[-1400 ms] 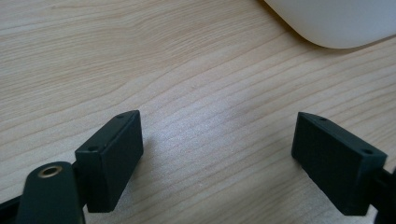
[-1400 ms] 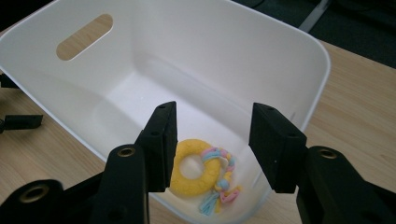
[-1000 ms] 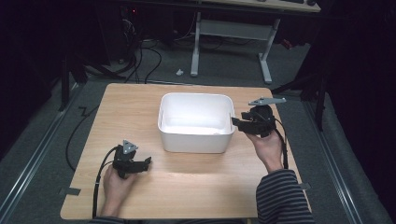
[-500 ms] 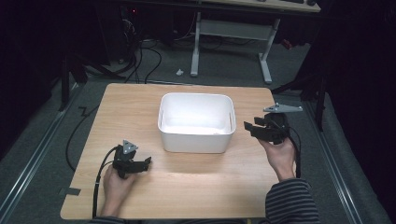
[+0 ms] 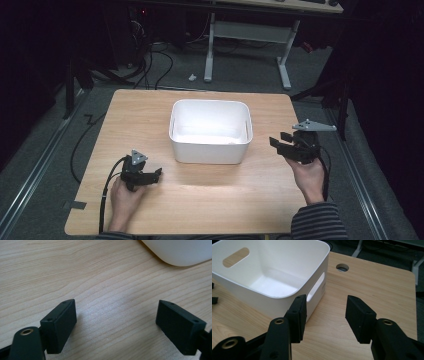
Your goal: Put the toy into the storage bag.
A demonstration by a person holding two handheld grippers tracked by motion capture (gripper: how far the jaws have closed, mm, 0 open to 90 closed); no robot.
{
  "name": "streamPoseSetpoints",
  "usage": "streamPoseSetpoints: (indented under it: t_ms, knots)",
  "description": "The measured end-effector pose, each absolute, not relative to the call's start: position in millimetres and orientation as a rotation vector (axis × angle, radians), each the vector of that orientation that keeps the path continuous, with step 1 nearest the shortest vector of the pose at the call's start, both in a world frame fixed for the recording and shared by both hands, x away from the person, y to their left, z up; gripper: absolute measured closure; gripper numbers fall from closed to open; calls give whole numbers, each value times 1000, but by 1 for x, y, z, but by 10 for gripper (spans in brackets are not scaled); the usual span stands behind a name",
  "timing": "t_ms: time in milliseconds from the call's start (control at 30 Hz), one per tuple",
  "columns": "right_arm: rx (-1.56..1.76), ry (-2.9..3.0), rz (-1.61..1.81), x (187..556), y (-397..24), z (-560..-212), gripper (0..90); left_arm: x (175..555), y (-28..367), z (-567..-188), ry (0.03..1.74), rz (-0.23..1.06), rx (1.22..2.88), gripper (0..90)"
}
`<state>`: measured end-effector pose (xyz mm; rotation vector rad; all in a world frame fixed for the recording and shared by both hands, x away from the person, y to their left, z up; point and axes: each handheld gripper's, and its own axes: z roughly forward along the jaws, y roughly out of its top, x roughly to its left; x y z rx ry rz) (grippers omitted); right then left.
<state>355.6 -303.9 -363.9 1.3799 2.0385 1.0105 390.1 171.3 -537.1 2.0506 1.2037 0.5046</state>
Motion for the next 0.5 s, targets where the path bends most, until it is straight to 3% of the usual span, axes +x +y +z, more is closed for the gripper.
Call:
streamPoseSetpoints:
  t_ms: [500]
  knots:
    - [1458,2006,1044,338,-325,-389,524,390,171,-537,1203,507,2053,168]
